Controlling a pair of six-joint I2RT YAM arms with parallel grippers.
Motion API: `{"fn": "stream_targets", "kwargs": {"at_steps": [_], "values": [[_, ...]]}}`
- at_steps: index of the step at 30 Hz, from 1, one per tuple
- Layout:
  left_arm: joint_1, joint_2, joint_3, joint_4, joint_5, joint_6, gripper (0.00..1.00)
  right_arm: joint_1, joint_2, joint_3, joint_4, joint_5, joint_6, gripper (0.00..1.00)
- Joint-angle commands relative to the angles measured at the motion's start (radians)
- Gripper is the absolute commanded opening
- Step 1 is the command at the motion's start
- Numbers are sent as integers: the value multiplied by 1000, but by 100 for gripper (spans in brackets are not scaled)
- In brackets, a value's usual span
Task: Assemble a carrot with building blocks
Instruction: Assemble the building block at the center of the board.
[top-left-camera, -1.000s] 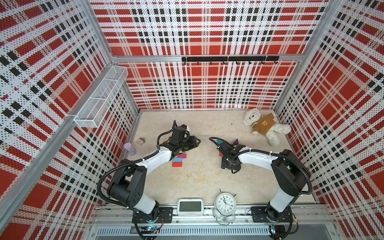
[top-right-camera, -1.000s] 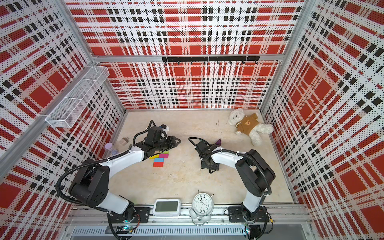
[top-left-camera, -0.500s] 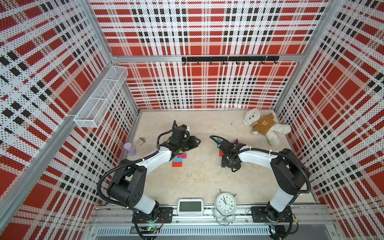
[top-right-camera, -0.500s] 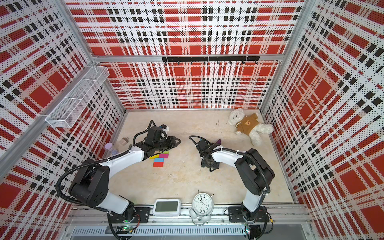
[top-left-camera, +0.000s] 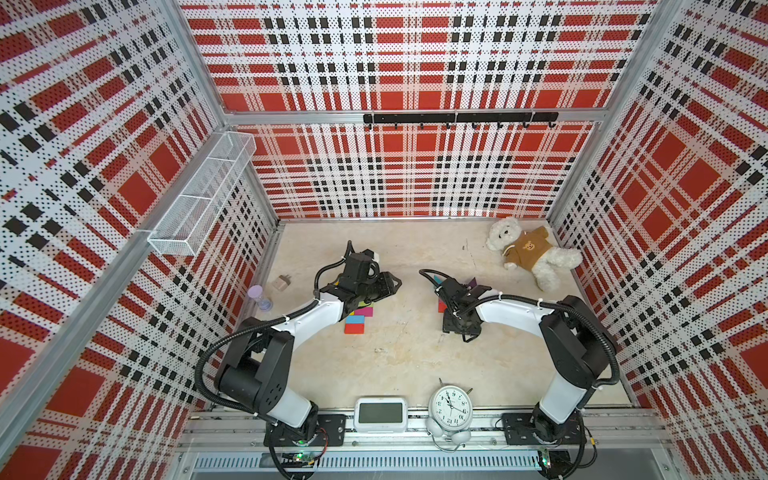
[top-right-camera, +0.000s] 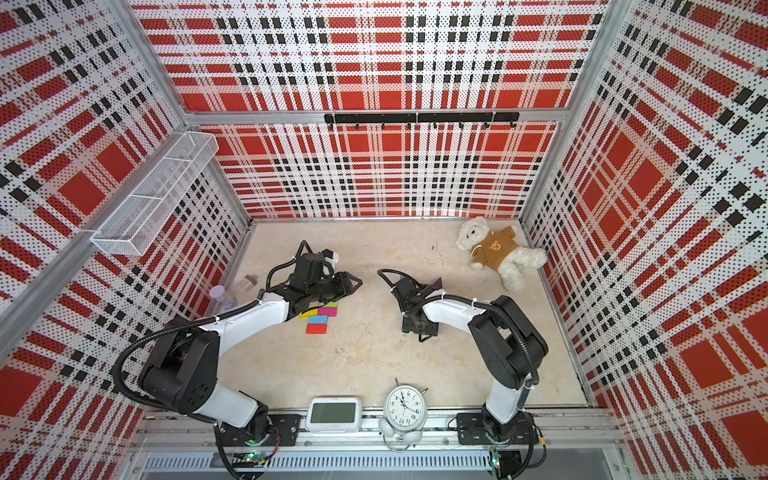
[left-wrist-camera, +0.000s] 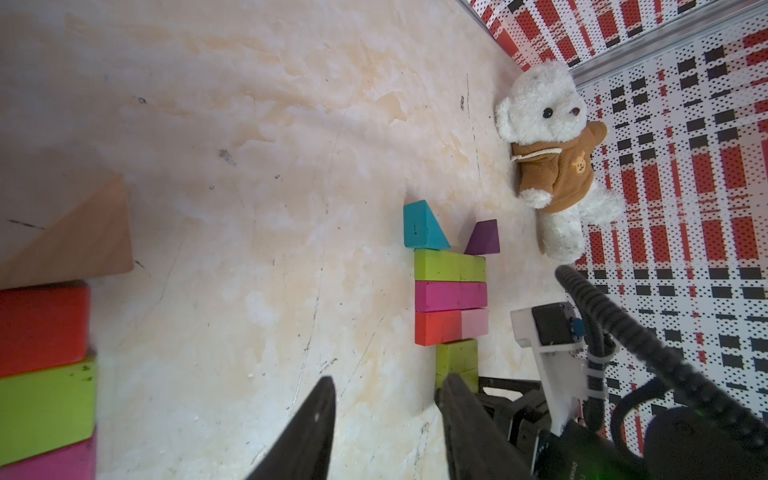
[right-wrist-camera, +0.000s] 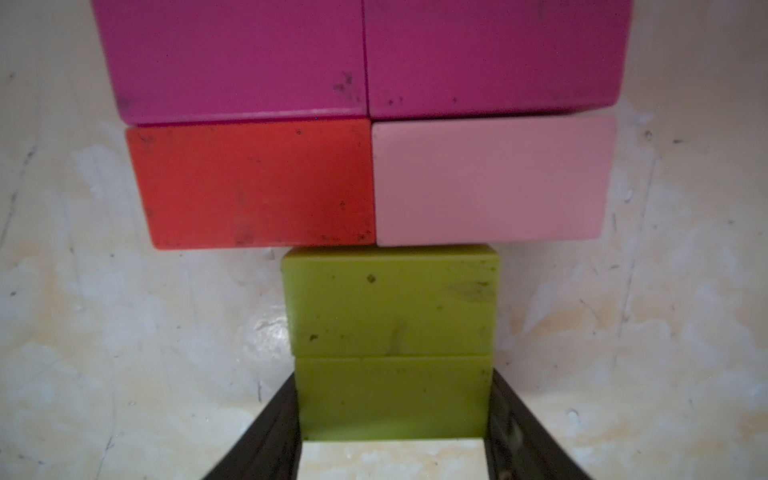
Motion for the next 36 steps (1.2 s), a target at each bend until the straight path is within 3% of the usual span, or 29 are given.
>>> {"fn": "stream_targets", "kwargs": {"at_steps": [1, 24, 36], "values": [[1, 10, 2, 15, 4, 0, 46, -6, 30, 19, 30, 6, -8, 63], [-4, 15, 3, 15, 2, -3, 46, -12, 39, 35, 15, 22, -24, 63], [-6, 12, 8, 15, 1, -4, 46, -14, -1, 34, 5, 38, -22, 77]]}}
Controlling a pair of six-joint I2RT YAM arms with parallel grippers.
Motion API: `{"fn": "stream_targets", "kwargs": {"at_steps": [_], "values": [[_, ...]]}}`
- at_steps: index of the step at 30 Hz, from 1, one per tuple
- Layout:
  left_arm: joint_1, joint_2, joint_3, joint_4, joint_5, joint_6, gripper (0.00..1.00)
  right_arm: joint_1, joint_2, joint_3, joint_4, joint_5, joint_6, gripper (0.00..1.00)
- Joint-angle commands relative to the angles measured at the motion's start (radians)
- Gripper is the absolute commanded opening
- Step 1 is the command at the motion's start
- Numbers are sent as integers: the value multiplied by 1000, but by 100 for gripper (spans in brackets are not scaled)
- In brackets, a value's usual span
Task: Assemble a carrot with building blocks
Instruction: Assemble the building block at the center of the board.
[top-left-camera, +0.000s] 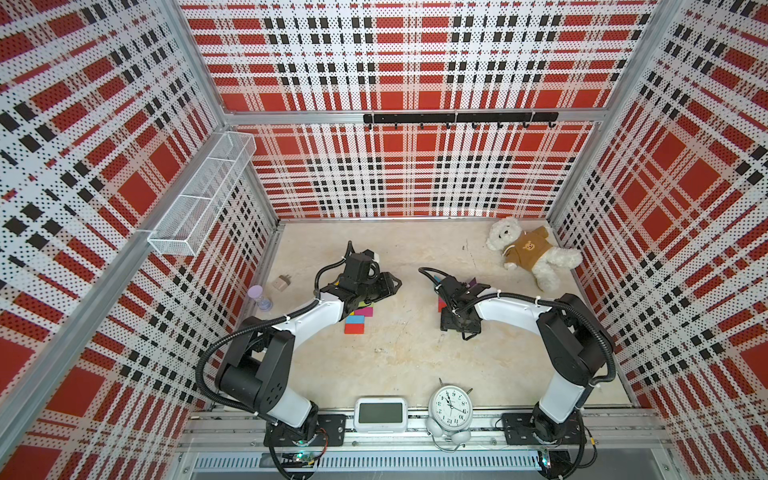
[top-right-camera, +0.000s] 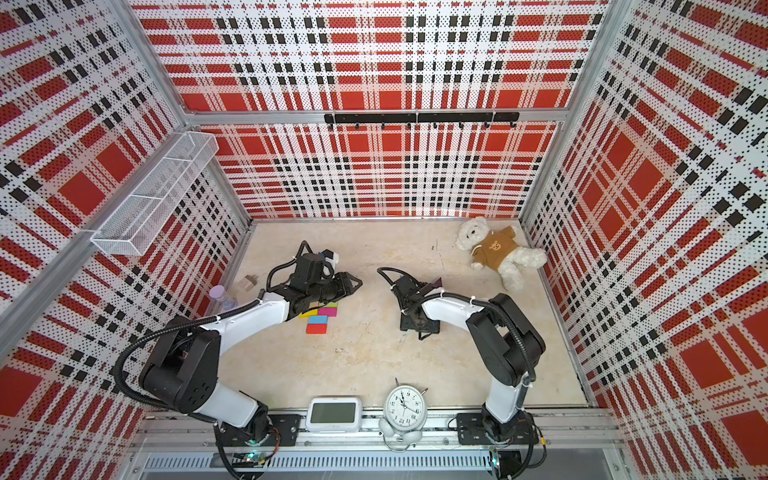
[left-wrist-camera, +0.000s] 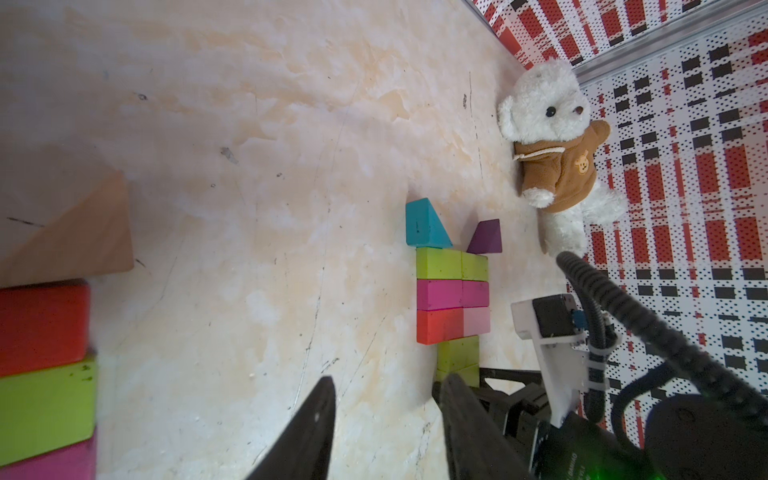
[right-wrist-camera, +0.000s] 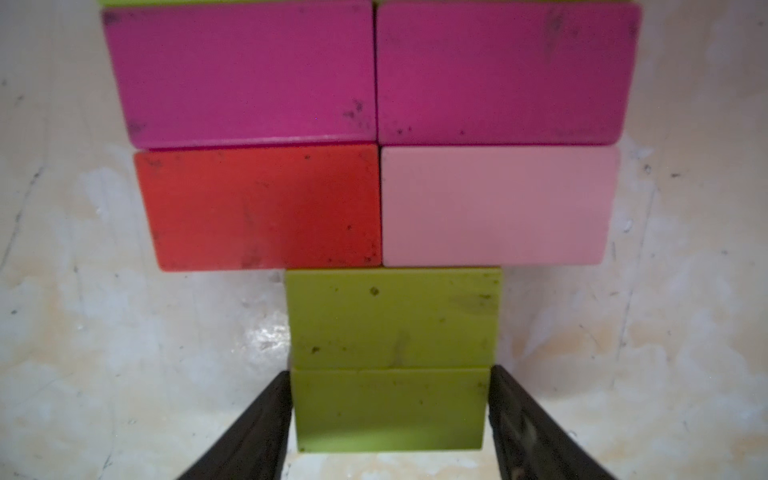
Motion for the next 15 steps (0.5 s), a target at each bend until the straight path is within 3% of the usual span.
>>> {"fn": "stream_targets", "kwargs": {"at_steps": [1, 8, 15], "values": [[-4, 7, 7, 15, 1, -4, 46, -3, -25, 14, -1, 28, 7, 78], [-7, 0, 8, 15, -4, -4, 46, -3, -75, 12, -19, 30, 8, 80], [-3, -54, 5, -15, -73, 12, 46, -3, -241, 6, -74, 58, -20, 80]]}}
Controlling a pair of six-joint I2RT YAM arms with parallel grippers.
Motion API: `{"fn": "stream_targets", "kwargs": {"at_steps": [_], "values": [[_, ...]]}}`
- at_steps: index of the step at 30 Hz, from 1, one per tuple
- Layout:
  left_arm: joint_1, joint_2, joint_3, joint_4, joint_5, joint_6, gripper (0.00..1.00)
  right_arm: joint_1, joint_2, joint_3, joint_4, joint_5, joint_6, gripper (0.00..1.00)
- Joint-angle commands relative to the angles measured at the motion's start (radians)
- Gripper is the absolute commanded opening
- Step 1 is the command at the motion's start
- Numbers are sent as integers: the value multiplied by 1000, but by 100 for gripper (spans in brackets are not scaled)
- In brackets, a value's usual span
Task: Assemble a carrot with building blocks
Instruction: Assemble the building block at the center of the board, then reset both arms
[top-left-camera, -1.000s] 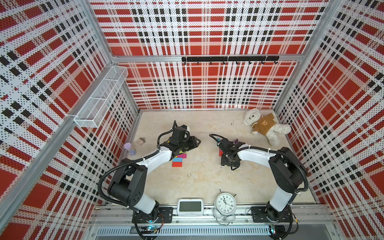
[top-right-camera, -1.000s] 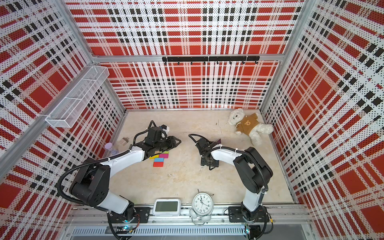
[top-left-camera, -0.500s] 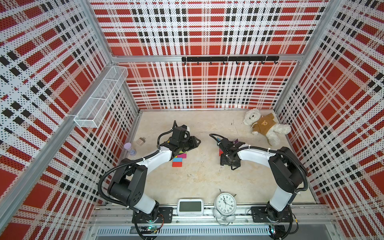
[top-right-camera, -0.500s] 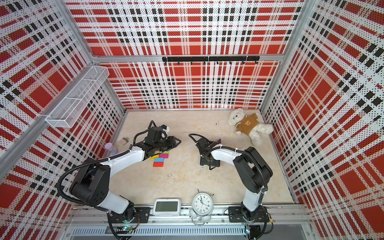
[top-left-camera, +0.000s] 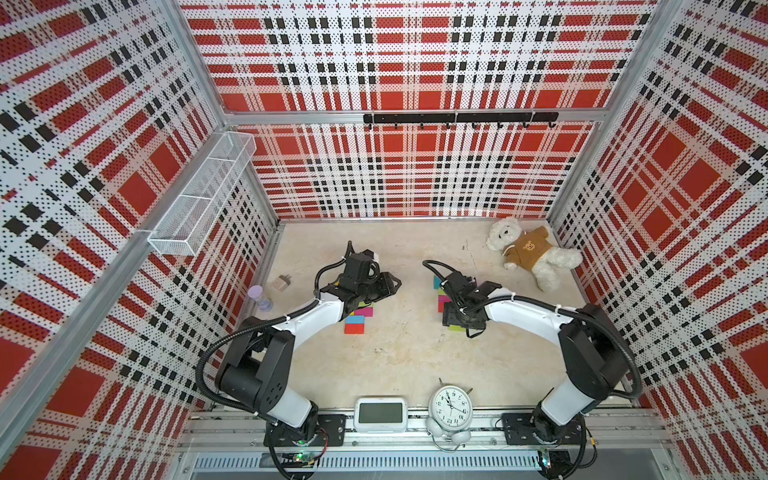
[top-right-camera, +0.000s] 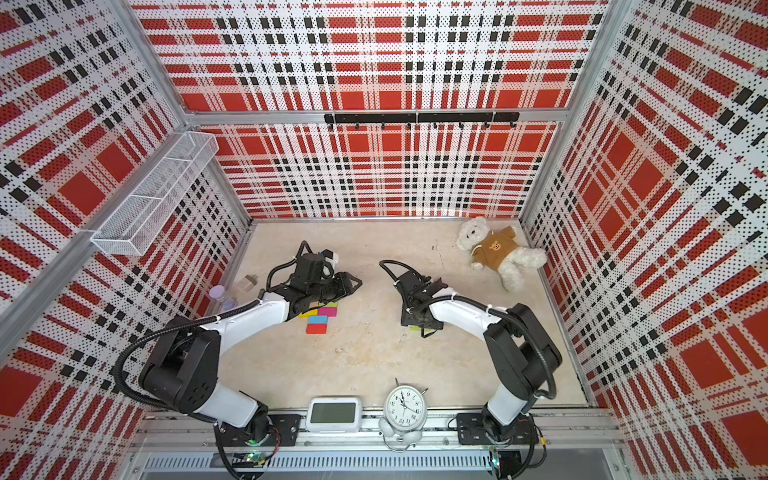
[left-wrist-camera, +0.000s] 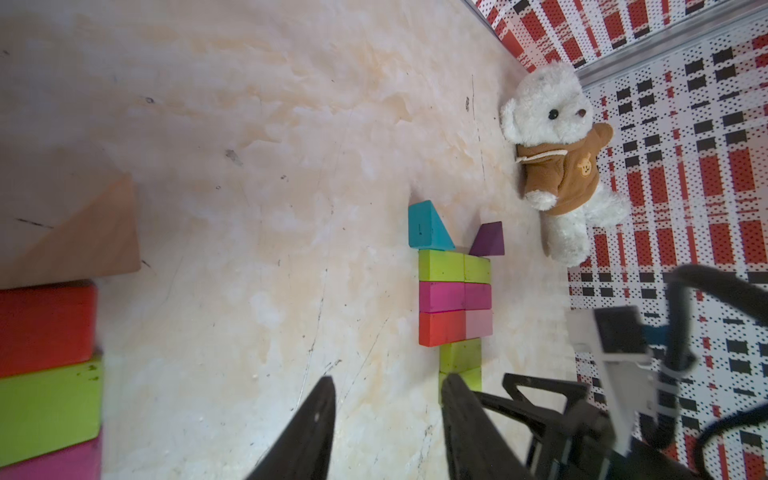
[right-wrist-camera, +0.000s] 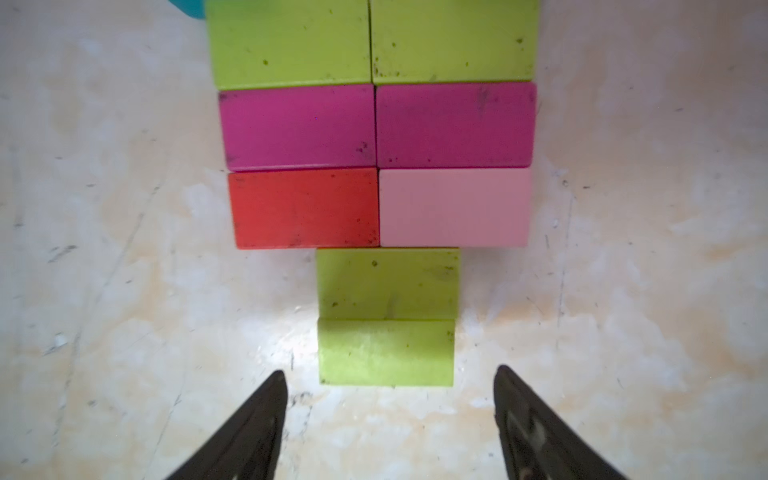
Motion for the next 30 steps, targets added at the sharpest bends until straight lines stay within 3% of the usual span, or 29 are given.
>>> {"fn": "stream_targets", "kwargs": {"at_steps": [1, 4, 7, 8, 9, 12, 15, 18, 22, 28, 30], "values": [[1, -61, 7, -25, -79, 24, 46, -1, -118, 11, -28, 51, -34, 80], [5, -100, 38, -104, -182, 89, 52, -9, -208, 16, 8, 118, -142, 81], [11, -139, 85, -197, -321, 191, 71, -56, -301, -12, 117, 150, -293, 85], [15, -154, 89, -200, -361, 226, 81, -81, -330, -30, 172, 145, -359, 90], [23, -168, 88, -198, -407, 258, 100, -114, -362, -67, 247, 132, -409, 98], [66, -220, 66, -182, -533, 329, 99, -226, -436, -174, 434, 90, -529, 100], [111, -289, 6, -143, -666, 406, 99, -392, -473, -266, 570, 67, -550, 100], [158, -372, -144, 38, -744, 546, 99, -528, -459, -376, 740, 80, -588, 100], [189, -455, -328, 234, -845, 658, 99, -592, -358, -508, 1021, 109, -697, 100], [288, -415, -459, 428, -773, 726, 99, -591, -159, -592, 1388, 110, -777, 100], [331, -362, -504, 556, -715, 724, 100, -596, -151, -578, 1386, 85, -768, 100]]}}
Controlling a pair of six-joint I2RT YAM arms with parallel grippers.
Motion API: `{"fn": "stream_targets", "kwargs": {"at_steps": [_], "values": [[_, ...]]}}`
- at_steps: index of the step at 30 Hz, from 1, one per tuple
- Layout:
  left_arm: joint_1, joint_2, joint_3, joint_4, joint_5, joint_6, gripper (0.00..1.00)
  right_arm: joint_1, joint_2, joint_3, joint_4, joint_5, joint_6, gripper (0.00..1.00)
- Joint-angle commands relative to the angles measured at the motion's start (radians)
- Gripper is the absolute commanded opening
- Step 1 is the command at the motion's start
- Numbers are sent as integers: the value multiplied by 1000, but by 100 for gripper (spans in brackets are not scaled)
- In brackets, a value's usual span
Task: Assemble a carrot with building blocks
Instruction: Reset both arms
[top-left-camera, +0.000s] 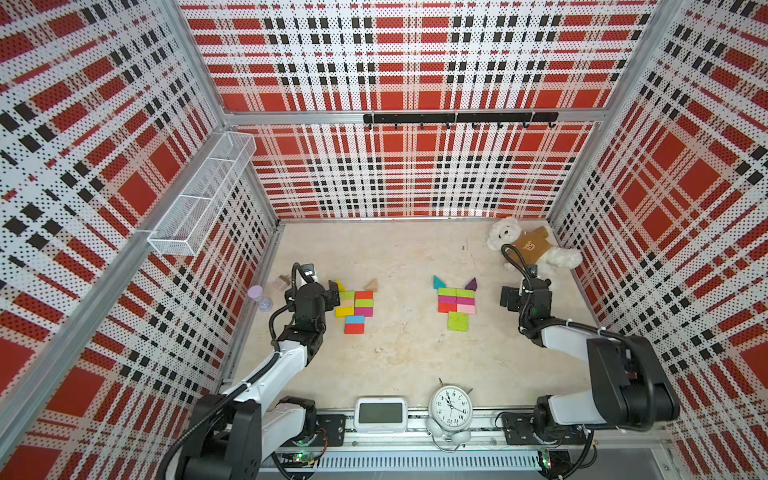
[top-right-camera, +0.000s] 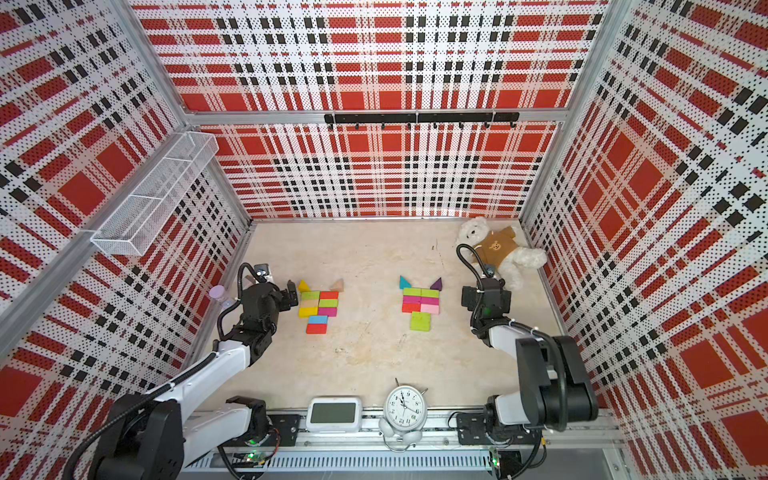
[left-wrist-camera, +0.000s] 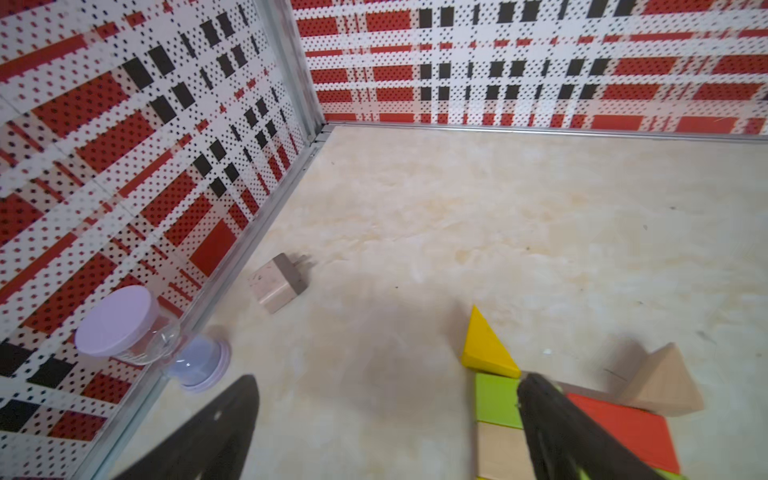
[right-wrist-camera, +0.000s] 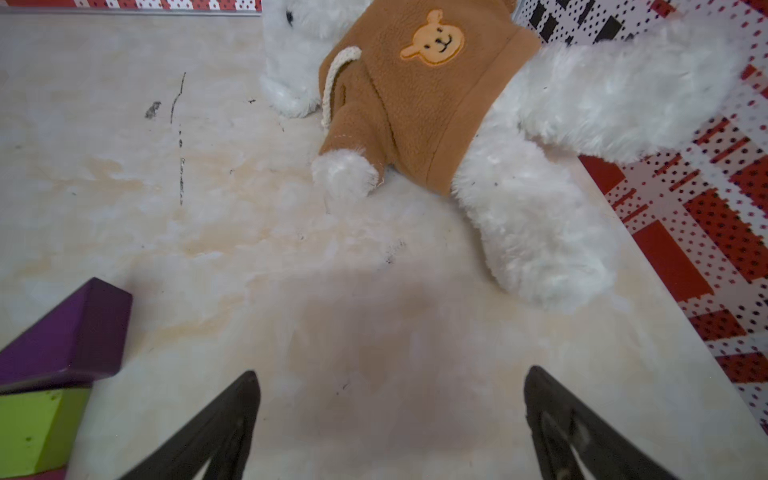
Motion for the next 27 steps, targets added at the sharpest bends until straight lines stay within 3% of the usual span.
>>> {"fn": "stream_targets", "kwargs": {"at_steps": [1, 3, 5, 8, 11, 13, 15, 16, 21, 27], "values": [[64, 74, -53, 281, 82, 45, 99, -4, 25, -10, 326, -38, -75, 100], [100, 144, -82, 392, 158, 25, 99, -5, 48, -8, 326, -60, -72, 100], [117, 219, -102, 537, 222, 19, 99, -8, 86, -51, 443, -94, -87, 100], [129, 290, -100, 622, 309, 14, 99, -9, 136, -99, 580, -114, -93, 100], [131, 402, -90, 712, 376, 33, 99, -12, 128, -100, 562, -175, -110, 100], [128, 456, -79, 764, 380, 41, 99, -15, 135, -85, 541, -198, -116, 100], [117, 412, -49, 617, 355, 48, 99, -20, 133, -80, 530, -207, -111, 100], [108, 426, -42, 632, 340, 56, 99, -20, 138, -82, 543, -210, -113, 100], [27, 446, -31, 654, 207, 116, 99, -22, 134, -81, 533, -209, -112, 100], [38, 445, -20, 634, 236, 113, 99, -22, 134, -82, 536, -208, -112, 100]]}}
